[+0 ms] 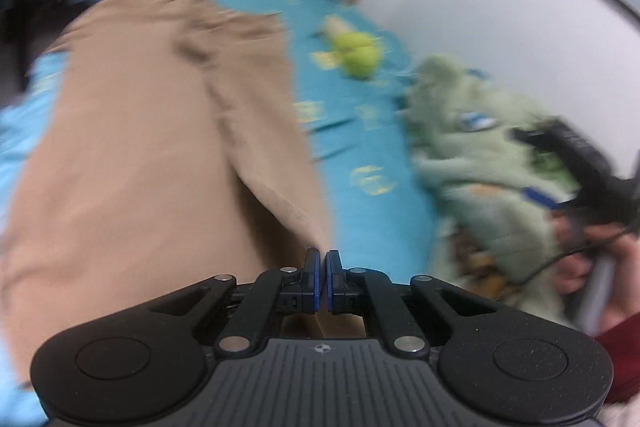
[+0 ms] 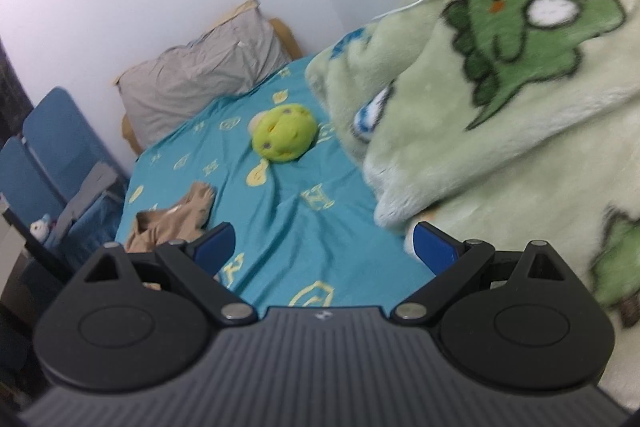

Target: Fold clothes

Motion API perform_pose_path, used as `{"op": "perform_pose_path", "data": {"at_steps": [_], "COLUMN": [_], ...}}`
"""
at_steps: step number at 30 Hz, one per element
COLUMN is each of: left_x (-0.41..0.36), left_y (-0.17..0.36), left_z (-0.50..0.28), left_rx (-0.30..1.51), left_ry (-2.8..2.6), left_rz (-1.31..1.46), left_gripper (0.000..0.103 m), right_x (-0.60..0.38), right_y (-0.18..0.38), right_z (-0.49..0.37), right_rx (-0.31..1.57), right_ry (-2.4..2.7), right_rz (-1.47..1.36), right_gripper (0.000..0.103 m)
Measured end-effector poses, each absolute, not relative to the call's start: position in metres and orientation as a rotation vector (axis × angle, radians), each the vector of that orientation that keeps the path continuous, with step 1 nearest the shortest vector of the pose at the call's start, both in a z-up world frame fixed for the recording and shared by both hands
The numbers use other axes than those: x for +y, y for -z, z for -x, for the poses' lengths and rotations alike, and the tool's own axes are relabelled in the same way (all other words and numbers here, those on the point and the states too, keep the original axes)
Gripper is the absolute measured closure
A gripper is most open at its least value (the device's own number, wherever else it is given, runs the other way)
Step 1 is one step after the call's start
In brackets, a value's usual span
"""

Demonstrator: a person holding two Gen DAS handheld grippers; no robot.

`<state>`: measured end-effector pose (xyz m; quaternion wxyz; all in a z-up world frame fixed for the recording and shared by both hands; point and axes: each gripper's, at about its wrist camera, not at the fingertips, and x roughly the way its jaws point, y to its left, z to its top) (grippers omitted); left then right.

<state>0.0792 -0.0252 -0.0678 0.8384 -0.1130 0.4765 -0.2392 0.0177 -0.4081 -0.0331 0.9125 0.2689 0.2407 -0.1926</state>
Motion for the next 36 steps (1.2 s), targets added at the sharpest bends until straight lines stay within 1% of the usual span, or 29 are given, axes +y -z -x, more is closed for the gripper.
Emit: {"op": "perform_pose_path", "data": {"at_steps": [3,4,6,7,8,9,10,11,13,20,22,24,25,26,27,30,36], "left_x": [-0.005,-0.001,0.001,-0.004,-0.011,-0.017,-0.027,-0.037,-0.062,-0.125,-0.135,-0.137,-0.135,-0.134,-0.131,-0.123,-0.126], "left_y": [0.087,0.089,0.084,0.078,0.071,0.063,0.060,0.056,0.055,0.092,0.105,0.111,0.114,0.116,0.116,0.114,0.114], "left_z": [-0.089,-0.091,-0.091,-0.087,-0.082,-0.077,-0.071,-0.065,-0.055,-0.032,-0.028,-0.028,-0.029,-0.030,-0.030,-0.029,-0.015], "left_rx": [1.089,1.100,1.087,1.050,1.009,0.968,0.936,0.906,0.883,0.962,0.983,0.999,1.004,1.010,1.018,1.006,0.973], "left_ry": [0.411,0.391,0.412,0.431,0.451,0.470,0.507,0.545,0.627,0.715,0.717,0.706,0.703,0.701,0.714,0.716,0.769], "left_rz": [0.152,0.160,0.188,0.156,0.118,0.080,0.035,-0.010,-0.085,-0.279,-0.326,-0.349,-0.348,-0.346,-0.329,-0.284,-0.270], "left_gripper": [0.100,0.099,0.090,0.084,0.074,0.067,0.055,0.048,0.047,0.047,0.049,0.056,0.064,0.083,0.094,0.096,0.097], "right_x": [-0.397,-0.394,-0.388,-0.385,-0.383,-0.381,-0.380,-0.379,-0.379,-0.377,-0.375,-0.372,-0.369,-0.366,-0.363,-0.356,-0.348], "right_y": [0.035,0.035,0.036,0.036,0.036,0.035,0.035,0.035,0.036,0.038,0.039,0.040,0.041,0.041,0.041,0.039,0.034], "right_z": [-0.024,-0.026,-0.029,-0.029,-0.030,-0.030,-0.030,-0.031,-0.033,-0.033,-0.034,-0.036,-0.037,-0.037,-0.038,-0.039,-0.038], "right_rx": [0.529,0.540,0.559,0.563,0.566,0.565,0.564,0.567,0.571,0.580,0.587,0.592,0.593,0.593,0.593,0.594,0.563], "right_ry": [0.367,0.357,0.338,0.330,0.323,0.320,0.317,0.317,0.315,0.311,0.305,0.293,0.287,0.282,0.277,0.248,0.205], "right_rz": [-0.530,-0.524,-0.514,-0.511,-0.507,-0.502,-0.497,-0.493,-0.496,-0.501,-0.504,-0.500,-0.495,-0.487,-0.479,-0.460,-0.439], "right_gripper": [0.006,0.006,0.006,0.006,0.006,0.006,0.006,0.006,0.006,0.006,0.006,0.006,0.006,0.006,0.006,0.006,0.006]}}
